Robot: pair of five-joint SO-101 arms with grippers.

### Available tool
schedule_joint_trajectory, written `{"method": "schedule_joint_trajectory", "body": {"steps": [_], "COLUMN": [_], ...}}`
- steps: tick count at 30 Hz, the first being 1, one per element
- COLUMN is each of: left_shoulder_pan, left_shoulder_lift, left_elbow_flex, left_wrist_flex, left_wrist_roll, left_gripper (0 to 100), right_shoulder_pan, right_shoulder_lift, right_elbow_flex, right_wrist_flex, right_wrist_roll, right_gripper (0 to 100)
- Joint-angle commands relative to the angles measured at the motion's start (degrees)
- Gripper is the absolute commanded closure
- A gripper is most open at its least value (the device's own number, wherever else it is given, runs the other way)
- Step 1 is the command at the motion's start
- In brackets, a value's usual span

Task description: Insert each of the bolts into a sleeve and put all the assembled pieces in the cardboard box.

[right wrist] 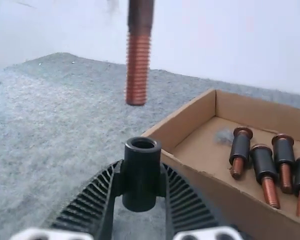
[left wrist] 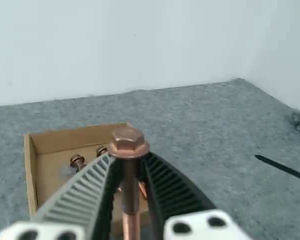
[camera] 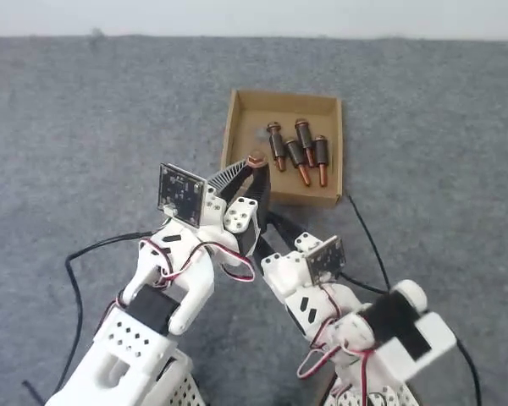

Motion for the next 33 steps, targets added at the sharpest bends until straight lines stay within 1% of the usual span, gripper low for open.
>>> {"method": "schedule_joint_trajectory", "body": {"steps": [1,4,9,11,15,19,22,30,33], "left_shoulder_pan": [-2.5,-2.9,-2.5,-2.5,-2.4,-2.5,-2.5,-2.5,-2.5], "left_shoulder_lift": [1.1,4.9,10.3,9.5,4.8,1.2,1.6,2.6,2.6], "left_elbow_flex": [-1.4,-2.6,-5.3,-5.3,-5.7,-4.3,-2.0,3.2,5.2], "left_wrist_flex": [0.4,0.7,0.8,1.8,7.2,9.0,7.4,-4.0,-6.2], "left_wrist_roll": [0.5,-1.4,-1.5,-1.5,-1.5,-1.7,-1.8,-1.7,-1.8], "left_gripper": [99,99,99,99,99,99,99,99,99], "right_shoulder_pan": [-2.2,-3.0,-2.8,-2.8,-2.7,-1.9,-1.1,-1.2,-1.1], "right_shoulder_lift": [2.9,7.0,13.3,15.6,17.9,18.0,18.0,18.0,18.0], "right_elbow_flex": [0.7,-0.4,-2.8,-3.7,-5.2,-5.4,-5.2,-5.0,-4.9], "right_wrist_flex": [-6.8,-9.5,-13.5,-14.6,-15.1,-15.1,-16.4,-16.6,-16.6], "right_wrist_roll": [3.0,4.9,6.8,7.4,7.5,7.4,7.2,7.1,7.1], "right_gripper": [99.1,99.1,99.1,99.1,99.1,99.1,99.1,99.1,99.1]}}
